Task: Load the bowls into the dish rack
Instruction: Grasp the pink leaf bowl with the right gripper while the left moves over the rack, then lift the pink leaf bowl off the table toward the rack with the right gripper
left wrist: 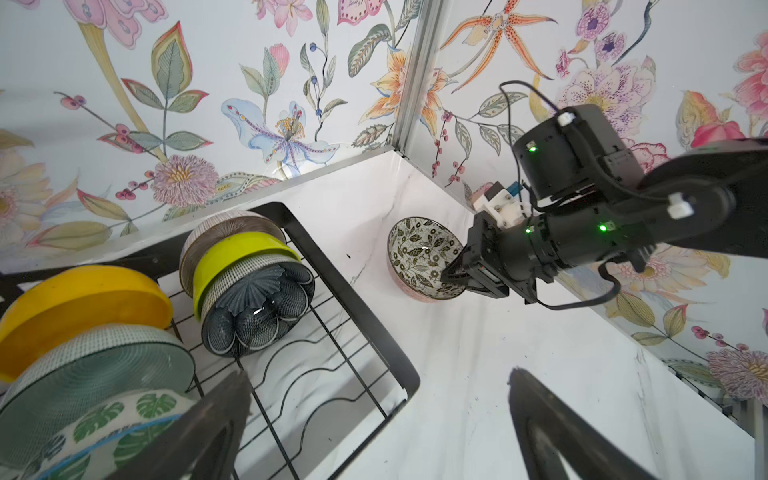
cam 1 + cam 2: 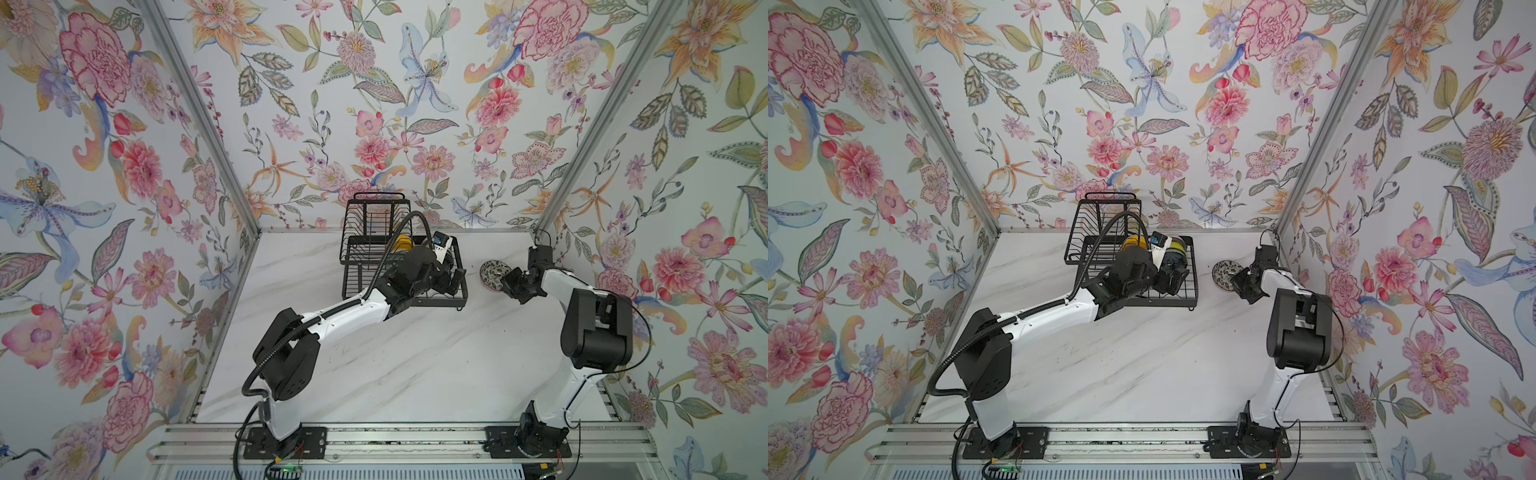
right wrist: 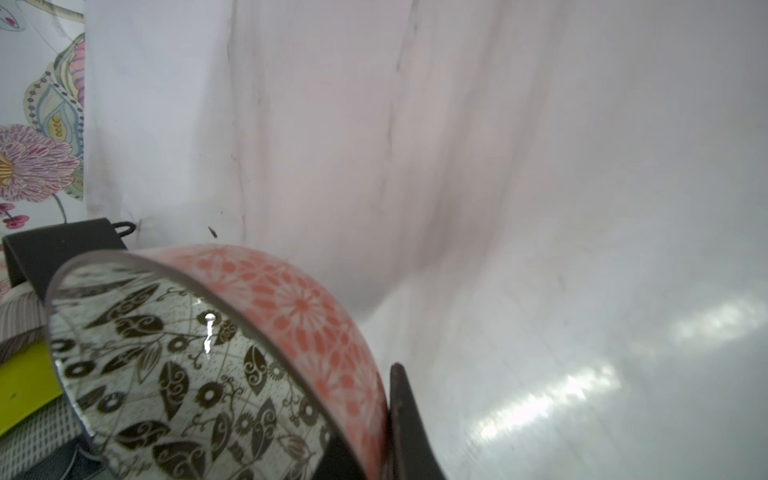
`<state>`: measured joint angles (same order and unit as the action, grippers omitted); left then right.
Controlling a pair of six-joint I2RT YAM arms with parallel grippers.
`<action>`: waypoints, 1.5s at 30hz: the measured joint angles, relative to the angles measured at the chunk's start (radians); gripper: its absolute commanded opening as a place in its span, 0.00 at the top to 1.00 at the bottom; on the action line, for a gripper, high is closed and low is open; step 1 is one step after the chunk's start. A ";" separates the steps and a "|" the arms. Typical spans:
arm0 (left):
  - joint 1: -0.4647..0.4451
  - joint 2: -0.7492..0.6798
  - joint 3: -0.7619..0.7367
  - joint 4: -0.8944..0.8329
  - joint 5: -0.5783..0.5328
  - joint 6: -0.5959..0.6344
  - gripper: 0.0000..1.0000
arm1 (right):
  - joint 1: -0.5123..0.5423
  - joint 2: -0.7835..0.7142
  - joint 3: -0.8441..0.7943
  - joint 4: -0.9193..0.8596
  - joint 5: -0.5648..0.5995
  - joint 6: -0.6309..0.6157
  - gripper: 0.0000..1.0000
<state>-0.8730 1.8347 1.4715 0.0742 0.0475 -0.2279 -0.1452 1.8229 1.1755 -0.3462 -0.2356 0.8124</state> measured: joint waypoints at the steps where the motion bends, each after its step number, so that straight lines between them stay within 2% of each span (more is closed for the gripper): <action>1: -0.006 -0.008 0.000 -0.032 -0.008 -0.015 0.01 | 0.000 -0.044 -0.051 0.012 -0.002 0.001 1.00; 6: -0.038 -0.026 -0.005 -0.154 -0.055 -0.105 0.01 | 0.009 -0.219 -0.267 0.050 -0.008 0.002 1.00; 10: -0.045 -0.031 -0.005 -0.248 -0.086 -0.205 0.01 | 0.060 -0.339 -0.377 0.043 0.004 -0.023 1.00; 17: -0.046 -0.019 0.059 -0.389 -0.127 -0.395 0.01 | 0.189 -0.531 -0.398 0.050 0.042 -0.075 1.00; 22: -0.048 0.002 0.134 -0.428 -0.132 -0.478 0.01 | 0.254 -0.545 -0.364 0.048 0.063 -0.091 1.00; 26: -0.048 0.025 0.179 -0.451 -0.132 -0.518 0.05 | 0.281 -0.545 -0.328 0.043 0.075 -0.091 1.00; 36: -0.048 0.100 0.264 -0.506 -0.107 -0.530 0.13 | 0.349 -0.538 -0.166 0.027 0.097 -0.096 1.00; 41: -0.047 0.101 0.266 -0.509 -0.104 -0.540 0.26 | 0.378 -0.538 -0.149 0.017 0.108 -0.103 1.00; 45: -0.042 0.101 0.266 -0.509 -0.103 -0.551 0.41 | 0.405 -0.539 -0.149 0.012 0.118 -0.102 1.00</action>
<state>-0.9154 1.9358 1.7370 -0.4343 -0.0559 -0.7792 0.2596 1.2842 1.0267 -0.3340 -0.1177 0.7101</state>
